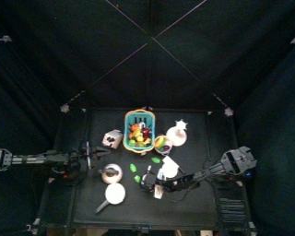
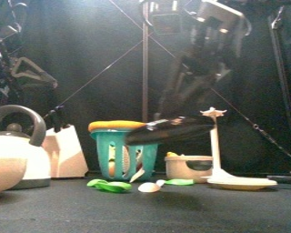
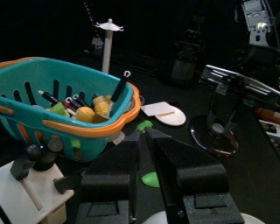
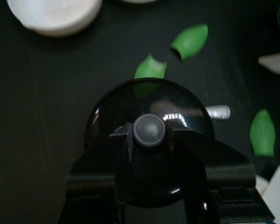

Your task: Place pot lid below plate and grab pan

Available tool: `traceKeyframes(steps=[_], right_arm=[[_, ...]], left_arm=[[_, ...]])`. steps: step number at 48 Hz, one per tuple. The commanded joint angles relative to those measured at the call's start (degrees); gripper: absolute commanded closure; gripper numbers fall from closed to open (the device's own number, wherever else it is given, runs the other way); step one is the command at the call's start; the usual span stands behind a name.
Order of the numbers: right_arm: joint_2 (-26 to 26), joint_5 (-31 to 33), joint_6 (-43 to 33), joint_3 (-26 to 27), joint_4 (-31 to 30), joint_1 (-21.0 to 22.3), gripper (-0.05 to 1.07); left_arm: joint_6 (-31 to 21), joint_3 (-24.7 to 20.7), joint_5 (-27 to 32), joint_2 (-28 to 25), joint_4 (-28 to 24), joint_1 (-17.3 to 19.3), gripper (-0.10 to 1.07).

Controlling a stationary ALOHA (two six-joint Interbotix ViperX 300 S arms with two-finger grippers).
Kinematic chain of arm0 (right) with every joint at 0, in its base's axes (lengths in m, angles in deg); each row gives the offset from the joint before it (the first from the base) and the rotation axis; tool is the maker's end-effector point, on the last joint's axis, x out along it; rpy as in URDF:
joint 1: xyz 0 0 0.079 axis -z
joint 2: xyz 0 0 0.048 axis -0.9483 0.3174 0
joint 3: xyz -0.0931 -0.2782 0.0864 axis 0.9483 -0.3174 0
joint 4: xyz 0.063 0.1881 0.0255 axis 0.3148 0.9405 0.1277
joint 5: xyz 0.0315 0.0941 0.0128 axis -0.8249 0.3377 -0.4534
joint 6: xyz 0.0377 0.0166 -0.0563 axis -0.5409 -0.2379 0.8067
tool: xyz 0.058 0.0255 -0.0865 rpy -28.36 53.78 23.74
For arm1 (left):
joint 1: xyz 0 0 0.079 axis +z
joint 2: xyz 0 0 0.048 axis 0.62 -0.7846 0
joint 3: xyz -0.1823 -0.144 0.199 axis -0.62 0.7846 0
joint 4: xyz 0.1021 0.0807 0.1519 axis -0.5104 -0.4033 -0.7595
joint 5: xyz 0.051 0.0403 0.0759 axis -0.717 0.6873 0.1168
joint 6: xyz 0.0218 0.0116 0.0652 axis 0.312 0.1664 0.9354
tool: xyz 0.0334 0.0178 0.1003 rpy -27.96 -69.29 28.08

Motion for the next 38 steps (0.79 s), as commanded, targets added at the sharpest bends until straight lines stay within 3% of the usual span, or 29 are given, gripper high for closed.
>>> traceKeyframes(steps=[1, 8, 13, 24, 32, 38], right_arm=[[-3.96, 0.18, -0.09, -2.20, 2.99, -1.76, 0.39], [-6.86, 0.18, -0.09, -6.50, 8.70, -4.13, 0.39], [-8.53, 0.09, -0.26, -9.23, 11.34, -5.27, 0.39], [-8.96, 0.09, -0.26, -12.13, 12.22, -5.45, 0.38], [-9.84, 0.09, -0.26, -13.27, 11.69, -4.92, 0.37], [-11.16, 0.09, -0.26, -13.80, 11.60, -4.75, 0.35]], left_arm=[[0.18, -1.32, -0.26, -0.18, -0.18, -0.70, 0.39], [-0.18, -1.85, -0.18, -0.26, 0.18, -2.90, 0.39], [-0.26, -2.81, 2.64, -0.35, 1.58, -6.68, 0.39], [-0.18, -9.32, 22.68, -2.02, 5.71, -13.27, 0.39], [-0.26, -13.89, 34.10, -3.87, 8.70, -13.62, 0.38], [-0.26, -15.29, 39.55, -5.36, 12.83, -13.71, 0.37]])
